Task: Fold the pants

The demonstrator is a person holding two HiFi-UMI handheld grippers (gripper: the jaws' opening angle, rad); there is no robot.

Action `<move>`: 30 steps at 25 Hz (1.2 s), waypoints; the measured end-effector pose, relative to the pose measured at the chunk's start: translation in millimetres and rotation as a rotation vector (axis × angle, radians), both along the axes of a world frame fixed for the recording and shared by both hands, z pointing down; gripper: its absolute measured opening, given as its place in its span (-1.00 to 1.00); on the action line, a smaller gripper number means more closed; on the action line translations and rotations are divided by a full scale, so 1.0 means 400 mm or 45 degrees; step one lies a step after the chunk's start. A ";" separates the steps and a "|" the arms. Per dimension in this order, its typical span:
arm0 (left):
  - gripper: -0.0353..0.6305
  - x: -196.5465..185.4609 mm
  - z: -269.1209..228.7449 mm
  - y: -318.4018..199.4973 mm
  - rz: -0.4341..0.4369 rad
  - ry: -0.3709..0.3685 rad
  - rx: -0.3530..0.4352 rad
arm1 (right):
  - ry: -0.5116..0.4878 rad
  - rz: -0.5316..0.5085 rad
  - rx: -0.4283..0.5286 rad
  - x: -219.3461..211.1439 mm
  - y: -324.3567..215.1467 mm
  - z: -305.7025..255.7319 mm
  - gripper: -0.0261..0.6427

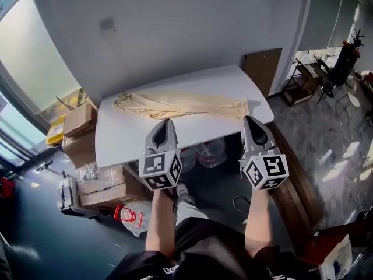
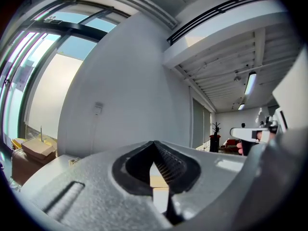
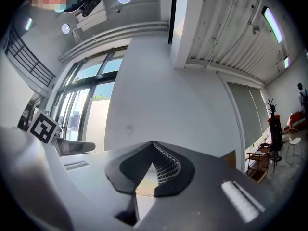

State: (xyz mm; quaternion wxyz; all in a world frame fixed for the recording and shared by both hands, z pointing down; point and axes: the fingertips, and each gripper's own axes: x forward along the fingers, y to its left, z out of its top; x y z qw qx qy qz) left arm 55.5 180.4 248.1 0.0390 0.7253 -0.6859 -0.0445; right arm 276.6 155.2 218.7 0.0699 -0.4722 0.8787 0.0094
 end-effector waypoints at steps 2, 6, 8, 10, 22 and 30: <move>-0.88 -0.033 0.018 -0.049 -0.003 -0.003 -0.021 | -0.011 0.008 -0.009 -0.035 -0.048 0.011 -0.91; -0.88 -0.105 0.017 -0.155 -0.015 -0.018 -0.041 | -0.036 -0.035 -0.023 -0.131 -0.162 0.013 -0.91; -0.88 -0.146 0.012 -0.206 -0.014 -0.049 -0.061 | -0.072 -0.060 -0.029 -0.180 -0.216 0.012 -0.91; -0.88 -0.206 0.011 -0.256 -0.034 -0.077 -0.071 | -0.124 -0.115 0.000 -0.244 -0.267 0.000 -0.91; -0.88 -0.565 0.023 -0.539 -0.160 -0.043 -0.078 | -0.107 -0.295 0.067 -0.646 -0.574 -0.008 -0.91; -0.88 -0.677 0.017 -0.650 -0.155 -0.036 -0.060 | -0.055 -0.275 0.064 -0.761 -0.711 -0.032 -0.91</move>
